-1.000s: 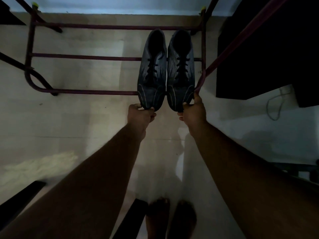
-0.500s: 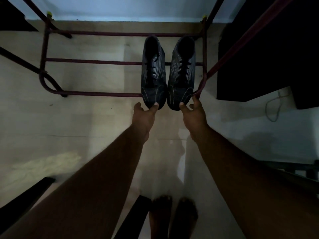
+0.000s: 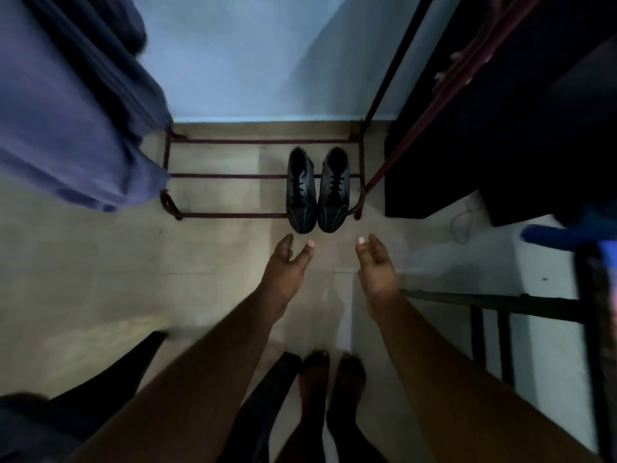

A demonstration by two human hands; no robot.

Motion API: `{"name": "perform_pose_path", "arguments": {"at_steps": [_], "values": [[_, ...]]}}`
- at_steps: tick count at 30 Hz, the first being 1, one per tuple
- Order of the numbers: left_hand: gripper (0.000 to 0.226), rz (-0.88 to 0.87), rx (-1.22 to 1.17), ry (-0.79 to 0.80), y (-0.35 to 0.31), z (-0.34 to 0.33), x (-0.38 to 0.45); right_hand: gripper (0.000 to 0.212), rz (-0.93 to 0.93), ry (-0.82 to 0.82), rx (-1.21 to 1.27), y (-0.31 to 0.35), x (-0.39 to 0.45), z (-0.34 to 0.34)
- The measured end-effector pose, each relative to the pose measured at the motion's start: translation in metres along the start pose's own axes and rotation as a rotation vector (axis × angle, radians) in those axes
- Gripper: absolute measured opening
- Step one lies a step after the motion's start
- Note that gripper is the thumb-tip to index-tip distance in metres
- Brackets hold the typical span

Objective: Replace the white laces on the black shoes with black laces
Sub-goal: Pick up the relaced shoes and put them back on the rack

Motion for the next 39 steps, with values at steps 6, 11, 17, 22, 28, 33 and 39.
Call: {"name": "perform_pose_path", "arguments": {"at_steps": [6, 11, 17, 22, 28, 33, 39], "values": [[0.081, -0.066, 0.038, 0.092, -0.083, 0.024, -0.156, 0.056, -0.016, 0.023, 0.068, 0.078, -0.155, 0.047], [0.076, -0.132, 0.086, 0.157, -0.120, 0.022, -0.267, 0.054, 0.084, -0.001, 0.048, 0.115, -0.254, 0.094], [0.069, -0.219, 0.178, 0.299, -0.124, -0.018, -0.364, 0.052, 0.131, -0.043, 0.105, 0.117, -0.349, 0.179], [0.066, -0.356, 0.387, 0.452, -0.116, -0.090, -0.426, 0.057, 0.170, -0.129, 0.221, 0.086, -0.411, 0.275], [0.080, -0.479, 0.590, 0.596, -0.096, -0.197, -0.518, 0.058, 0.213, -0.330, 0.400, 0.023, -0.503, 0.399], [0.068, -0.669, 0.874, 0.726, -0.066, -0.257, -0.618, 0.059, 0.201, -0.568, 0.523, -0.046, -0.608, 0.471], [0.070, -0.891, 1.201, 0.941, -0.012, -0.345, -0.668, 0.063, 0.116, -0.817, 0.615, -0.130, -0.655, 0.538]]}}
Point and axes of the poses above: each hand's wrist, its own x-axis towards the middle knuckle, its own z-axis out of the back of the hand, y = z × x, the point moved 7 cm from there along x, towards the middle knuckle, and after that the axes turned 7 degrees about x, right-handed, at the moved point
